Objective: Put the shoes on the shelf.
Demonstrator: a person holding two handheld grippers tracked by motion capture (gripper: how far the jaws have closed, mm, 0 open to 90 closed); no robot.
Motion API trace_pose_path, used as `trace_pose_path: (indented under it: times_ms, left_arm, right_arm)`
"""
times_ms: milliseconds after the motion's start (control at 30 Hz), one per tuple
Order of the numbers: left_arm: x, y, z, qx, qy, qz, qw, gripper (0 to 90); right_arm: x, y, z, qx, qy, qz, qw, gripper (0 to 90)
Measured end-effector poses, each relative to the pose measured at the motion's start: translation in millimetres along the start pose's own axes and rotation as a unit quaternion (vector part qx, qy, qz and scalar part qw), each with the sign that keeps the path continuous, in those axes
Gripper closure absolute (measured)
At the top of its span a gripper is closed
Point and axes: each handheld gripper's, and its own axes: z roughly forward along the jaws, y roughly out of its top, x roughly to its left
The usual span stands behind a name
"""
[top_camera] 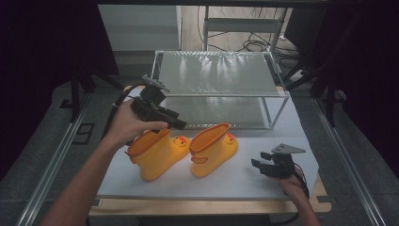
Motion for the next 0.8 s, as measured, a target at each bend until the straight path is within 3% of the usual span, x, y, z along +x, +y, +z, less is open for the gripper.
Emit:
trace_pose_path:
  times_ms: [100, 333, 367, 533, 567, 800]
  left_arm:
    - [-3.3, 12.2, 15.2, 0.024, 0.000, 0.001, 0.9997, 47.3]
    - [-3.7, 23.9, 39.3, 0.047, -0.008, -0.004, 0.9988, 49.3]
    - [-4.3, 25.5, 45.7, 0.058, 0.003, -0.005, 0.9983, 49.4]
    - [-3.4, 28.5, 58.4, 0.069, 0.006, -0.015, 0.9975, 51.4]
    - [-2.1, 29.7, 61.8, 0.083, 0.007, -0.008, 0.9965, 52.2]
    - [-2.9, 32.5, 84.4, 0.113, 0.013, -0.003, 0.9935, 56.3]
  right_arm:
    - [-0.9, -0.2, -0.1, -0.001, -0.001, 0.000, 1.0000, 43.9]
    - [-2.1, -0.5, -0.7, -0.001, -0.002, 0.003, 1.0000, 43.9]
    - [-2.2, -0.5, -0.7, -0.001, -0.002, 0.003, 1.0000, 43.9]
    - [-2.6, -0.6, -0.5, -0.001, -0.003, 0.003, 1.0000, 44.0]
    - [-2.3, -0.6, 0.0, 0.001, -0.004, 0.003, 1.0000, 44.0]
    - [-2.8, -0.9, 0.0, 0.002, -0.005, 0.002, 1.0000, 43.9]
